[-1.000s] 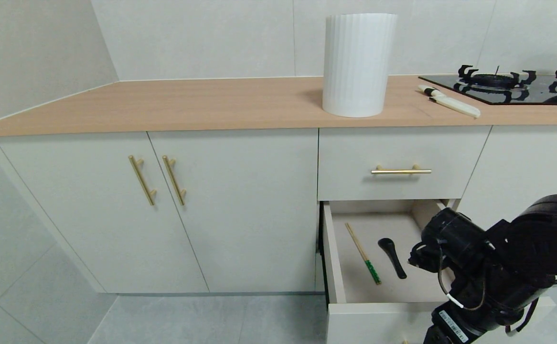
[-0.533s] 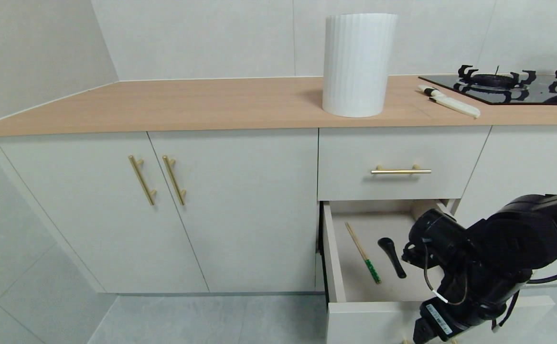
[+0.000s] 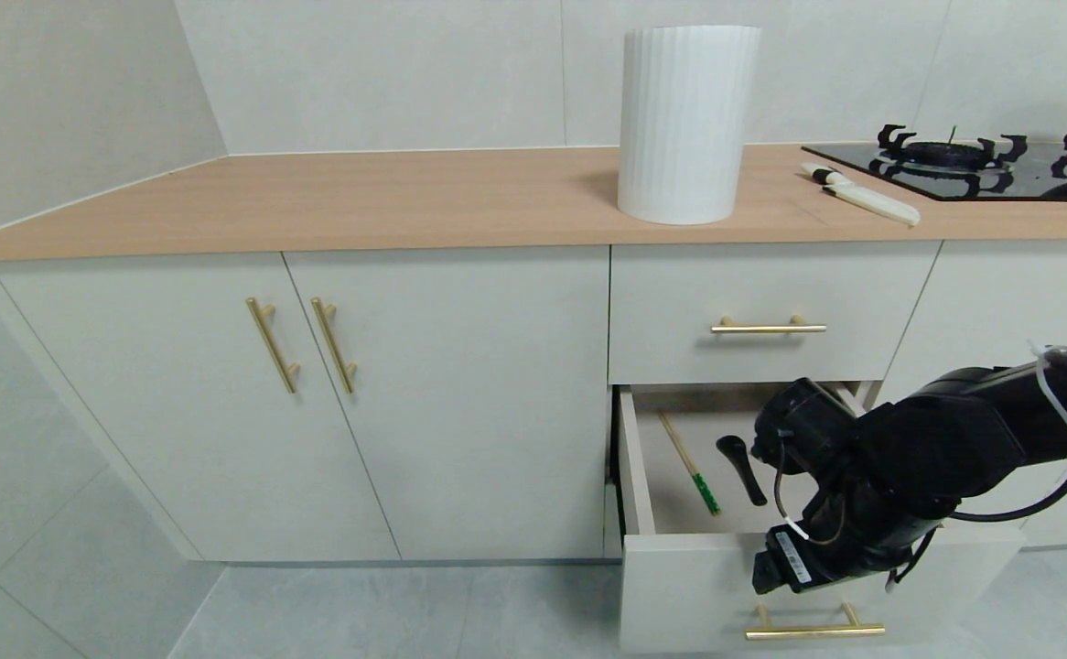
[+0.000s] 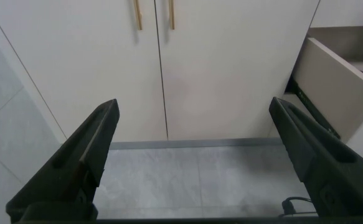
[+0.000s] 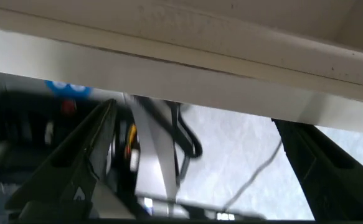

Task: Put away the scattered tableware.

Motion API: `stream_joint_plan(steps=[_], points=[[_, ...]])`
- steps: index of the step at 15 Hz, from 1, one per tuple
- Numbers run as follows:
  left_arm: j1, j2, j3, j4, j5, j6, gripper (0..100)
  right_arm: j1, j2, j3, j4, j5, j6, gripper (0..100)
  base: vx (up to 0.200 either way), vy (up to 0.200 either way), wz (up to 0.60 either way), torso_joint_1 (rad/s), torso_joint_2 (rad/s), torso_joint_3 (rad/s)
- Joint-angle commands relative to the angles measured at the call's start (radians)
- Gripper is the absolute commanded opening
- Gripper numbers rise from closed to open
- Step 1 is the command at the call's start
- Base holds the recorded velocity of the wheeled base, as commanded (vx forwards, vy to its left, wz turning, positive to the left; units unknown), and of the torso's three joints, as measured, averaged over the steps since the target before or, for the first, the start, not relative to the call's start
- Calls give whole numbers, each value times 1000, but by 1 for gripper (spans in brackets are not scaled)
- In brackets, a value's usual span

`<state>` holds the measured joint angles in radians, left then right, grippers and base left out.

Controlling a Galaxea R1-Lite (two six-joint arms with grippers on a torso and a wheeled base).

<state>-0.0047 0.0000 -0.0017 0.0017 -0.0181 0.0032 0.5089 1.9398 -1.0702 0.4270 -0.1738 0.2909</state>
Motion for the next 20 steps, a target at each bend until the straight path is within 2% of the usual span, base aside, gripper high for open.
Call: stream_joint_plan(steps=[1, 6, 13, 20], points=[[0, 0, 0, 0, 0, 0, 100, -15, 27, -11, -22, -10, 1, 100, 0, 0, 0, 0, 0, 0], [0, 0, 0, 0, 0, 0, 100, -47, 100, -108, -45, -76, 2, 100, 0, 0, 0, 0, 0, 0], [0, 0, 0, 0, 0, 0, 100, -70, 137, -63, -330, -82, 4, 100, 0, 0, 0, 0, 0, 0], [0, 0, 0, 0, 0, 0, 100, -110, 248, -45, -643, -162, 44, 100, 0, 0, 0, 0, 0, 0]])
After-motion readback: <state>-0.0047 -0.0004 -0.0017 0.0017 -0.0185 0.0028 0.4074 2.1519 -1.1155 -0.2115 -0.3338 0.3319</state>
